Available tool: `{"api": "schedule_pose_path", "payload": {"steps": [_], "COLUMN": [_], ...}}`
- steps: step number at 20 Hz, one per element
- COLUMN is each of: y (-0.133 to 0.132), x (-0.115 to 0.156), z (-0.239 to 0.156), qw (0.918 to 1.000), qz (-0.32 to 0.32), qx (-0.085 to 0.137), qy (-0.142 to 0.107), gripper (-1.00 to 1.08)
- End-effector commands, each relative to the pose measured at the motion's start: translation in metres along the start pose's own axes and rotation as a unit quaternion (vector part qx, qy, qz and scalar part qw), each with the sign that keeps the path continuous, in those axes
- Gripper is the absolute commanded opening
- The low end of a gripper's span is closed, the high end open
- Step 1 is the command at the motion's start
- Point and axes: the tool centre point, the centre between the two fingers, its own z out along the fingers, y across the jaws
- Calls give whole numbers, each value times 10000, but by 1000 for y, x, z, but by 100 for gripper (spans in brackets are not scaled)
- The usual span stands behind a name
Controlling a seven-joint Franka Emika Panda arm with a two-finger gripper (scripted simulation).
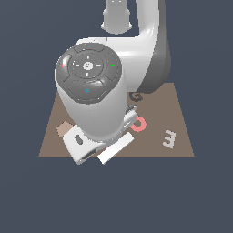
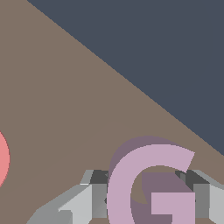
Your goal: Insert a designated object into the corresponding slot on a board.
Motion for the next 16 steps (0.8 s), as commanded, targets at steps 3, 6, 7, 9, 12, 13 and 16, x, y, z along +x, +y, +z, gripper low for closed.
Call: {"api": "schedule_pose_path", "payload": {"steps": [3, 6, 7, 9, 12, 13, 16], "y": [-4, -9, -11, -15, -22, -25, -36], "x": [7, 13, 15, 20, 28, 30, 38], "z": [0, -1, -1, -1, -2, -2, -2], "qw": [9993, 9974, 9964, 9935, 9864, 9832, 9701], "qz": [-368, -716, -849, -1141, -1642, -1826, -2426], "qx": [0, -1, -1, -2, -3, -3, -4], "qy": [2, 3, 3, 3, 4, 4, 4], "gripper": [-100, -100, -100, -100, -100, -100, -100]}}
